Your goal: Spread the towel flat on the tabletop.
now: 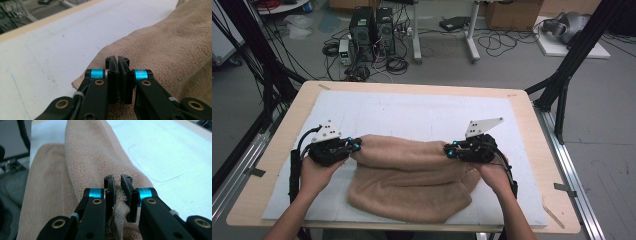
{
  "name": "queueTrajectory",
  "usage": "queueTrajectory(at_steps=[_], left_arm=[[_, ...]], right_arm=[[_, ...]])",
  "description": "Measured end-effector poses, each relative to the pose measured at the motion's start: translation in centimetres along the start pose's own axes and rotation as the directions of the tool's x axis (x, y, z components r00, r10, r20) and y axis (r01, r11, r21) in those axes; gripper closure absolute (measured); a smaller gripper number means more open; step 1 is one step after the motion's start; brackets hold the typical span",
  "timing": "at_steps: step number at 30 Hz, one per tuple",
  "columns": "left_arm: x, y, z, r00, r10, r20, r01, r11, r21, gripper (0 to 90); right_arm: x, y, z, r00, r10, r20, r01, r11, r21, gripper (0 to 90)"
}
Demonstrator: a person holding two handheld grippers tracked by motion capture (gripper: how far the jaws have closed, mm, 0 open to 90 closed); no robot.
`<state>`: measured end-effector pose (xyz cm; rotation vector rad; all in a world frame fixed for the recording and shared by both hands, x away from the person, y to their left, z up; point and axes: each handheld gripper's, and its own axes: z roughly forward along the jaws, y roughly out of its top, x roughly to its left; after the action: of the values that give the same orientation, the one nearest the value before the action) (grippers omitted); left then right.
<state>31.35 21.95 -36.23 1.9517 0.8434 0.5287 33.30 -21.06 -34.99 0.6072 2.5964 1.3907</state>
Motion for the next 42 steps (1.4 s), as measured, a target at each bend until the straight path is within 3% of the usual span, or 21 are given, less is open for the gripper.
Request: queueTrajectory(at_steps=[2,3,5,6,7,9,11,12,15,18,21,25,31,35,42], left_arm=[[0.1,0.1,0.3,1.0000,0.006,-0.004,-0.006,1.0000,0.005,86.5],[0.1,-0.1,0.6,0.9999,0.008,0.008,-0.009,0.9994,0.033,86.5],[-0.1,-0.7,1.6,0.9987,0.027,0.043,-0.032,0.9932,0.112,86.4],[-0.3,-1.2,2.0,0.9976,0.033,0.061,-0.042,0.9887,0.144,86.0],[-0.5,-1.7,2.3,0.9970,0.030,0.072,-0.042,0.9842,0.172,84.2],[-0.6,-2.5,2.5,0.9963,0.020,0.084,-0.036,0.9818,0.187,71.9],[-0.7,-3.0,2.3,0.9949,-0.017,0.099,-0.001,0.9837,0.180,58.1],[-0.8,-3.3,2.1,0.9948,-0.011,0.101,-0.008,0.9830,0.183,54.0],[-0.6,-4.0,2.2,0.9947,-0.032,0.097,0.010,0.9765,0.215,51.1],[-0.7,-4.9,2.7,0.9922,-0.046,0.116,0.016,0.9694,0.245,49.4],[-1.1,-5.9,3.5,0.9915,-0.039,0.124,0.001,0.9563,0.292,51.3],[-1.3,-6.5,3.3,0.9938,-0.038,0.104,0.010,0.9668,0.256,58.9],[-1.4,-6.3,3.2,0.9930,-0.026,0.115,-0.005,0.9658,0.259,80.3],[-1.4,-5.9,3.1,0.9942,-0.011,0.107,-0.017,0.9665,0.256,84.2],[-1.1,-3.8,1.7,0.9976,0.007,0.070,-0.019,0.9846,0.174,84.9]], right_arm=[[-0.1,-0.1,0.3,0.9998,0.014,-0.015,-0.014,1.000,0.027,82.1],[-0.3,-0.3,0.9,0.9992,0.021,-0.033,-0.018,0.997,0.071,80.8],[-0.6,-1.2,2.6,0.9907,0.081,-0.109,-0.057,0.977,0.206,73.4],[-0.5,-1.7,3.2,0.9913,0.077,-0.107,-0.048,0.967,0.252,69.7],[-0.4,-2.1,3.5,0.9915,0.071,-0.109,-0.040,0.964,0.263,67.7],[-0.3,-2.4,3.4,0.9932,0.076,-0.089,-0.055,0.975,0.215,60.4],[-0.6,-2.4,2.5,0.9935,0.094,-0.063,-0.082,0.981,0.175,57.3],[-0.8,-2.3,2.0,0.9945,0.095,-0.045,-0.087,0.983,0.159,55.6],[-1.0,-2.3,1.0,0.9959,0.088,0.022,-0.090,0.984,0.156,51.5],[-0.7,-2.4,0.2,0.9958,0.069,0.060,-0.077,0.986,0.146,50.7],[-0.3,-3.4,0.5,0.9961,0.083,0.030,-0.087,0.977,0.193,50.0],[0.5,-5.1,1.6,0.9961,0.085,0.022,-0.088,0.974,0.209,55.3],[1.2,-5.7,1.5,0.9982,0.060,0.003,-0.060,0.985,0.160,82.1],[1.3,-4.6,1.3,0.9997,0.024,-0.007,-0.022,0.984,0.177,84.0],[1.0,-2.5,-0.3,1.0000,-0.001,0.007,0.000,0.990,0.139,84.7]])
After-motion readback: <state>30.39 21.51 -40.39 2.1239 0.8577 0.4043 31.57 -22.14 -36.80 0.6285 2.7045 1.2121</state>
